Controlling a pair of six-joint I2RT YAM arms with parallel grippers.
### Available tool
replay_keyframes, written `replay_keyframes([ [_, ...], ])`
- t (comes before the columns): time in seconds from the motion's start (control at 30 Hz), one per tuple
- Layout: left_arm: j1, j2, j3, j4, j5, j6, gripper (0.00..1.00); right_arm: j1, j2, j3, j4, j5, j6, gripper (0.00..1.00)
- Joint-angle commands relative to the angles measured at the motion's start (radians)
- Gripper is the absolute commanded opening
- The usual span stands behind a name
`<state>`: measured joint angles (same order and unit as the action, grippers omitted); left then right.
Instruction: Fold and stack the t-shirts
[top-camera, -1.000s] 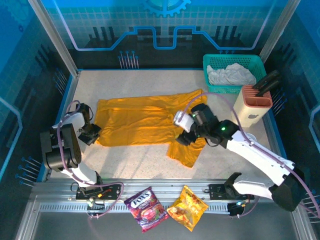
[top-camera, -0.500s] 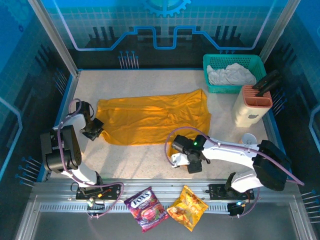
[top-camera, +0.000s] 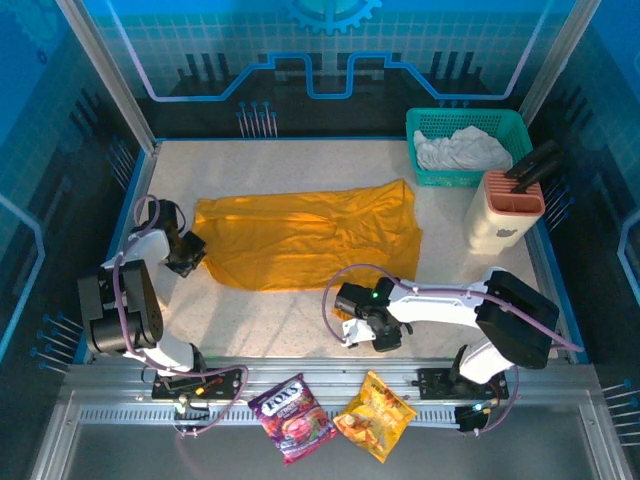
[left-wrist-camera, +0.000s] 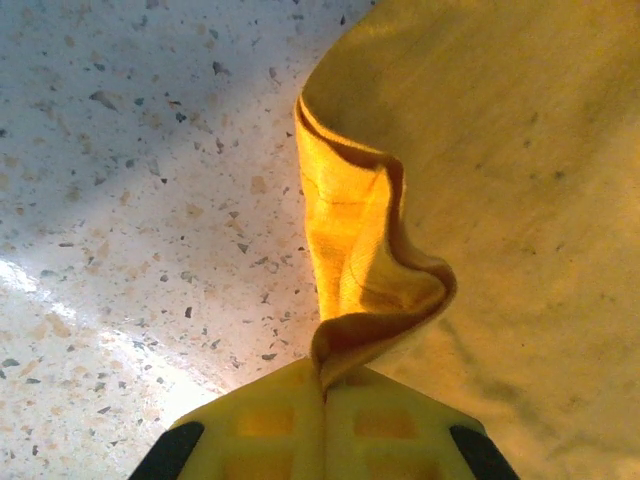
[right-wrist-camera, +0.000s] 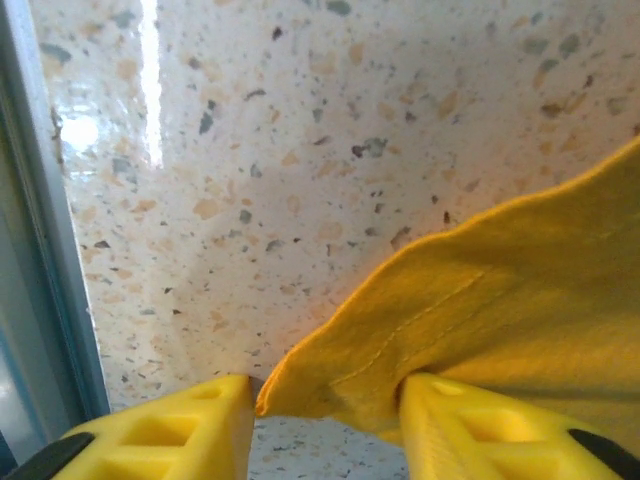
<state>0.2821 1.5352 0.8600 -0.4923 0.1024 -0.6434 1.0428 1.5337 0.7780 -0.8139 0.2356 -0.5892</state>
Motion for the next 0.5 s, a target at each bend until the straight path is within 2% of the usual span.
replay_keyframes([
  [0.0,-0.006,-0.032,-0.007,-0.034,-0.009,0.019,0.00,-0.012,0.069,-0.034,0.194,0.125,0.013,0.35],
  [0.2,-0.006,-0.034,-0.002,-0.044,-0.013,0.018,0.00,-0.030,0.004,-0.023,0.221,0.147,0.020,0.24],
  [0.37,-0.006,-0.045,-0.009,-0.051,-0.013,0.021,0.00,-0.050,-0.077,-0.011,0.212,0.141,0.037,0.00],
  [0.47,-0.007,-0.063,-0.002,-0.056,-0.013,0.025,0.00,-0.080,-0.122,0.007,0.201,0.183,0.045,0.00],
])
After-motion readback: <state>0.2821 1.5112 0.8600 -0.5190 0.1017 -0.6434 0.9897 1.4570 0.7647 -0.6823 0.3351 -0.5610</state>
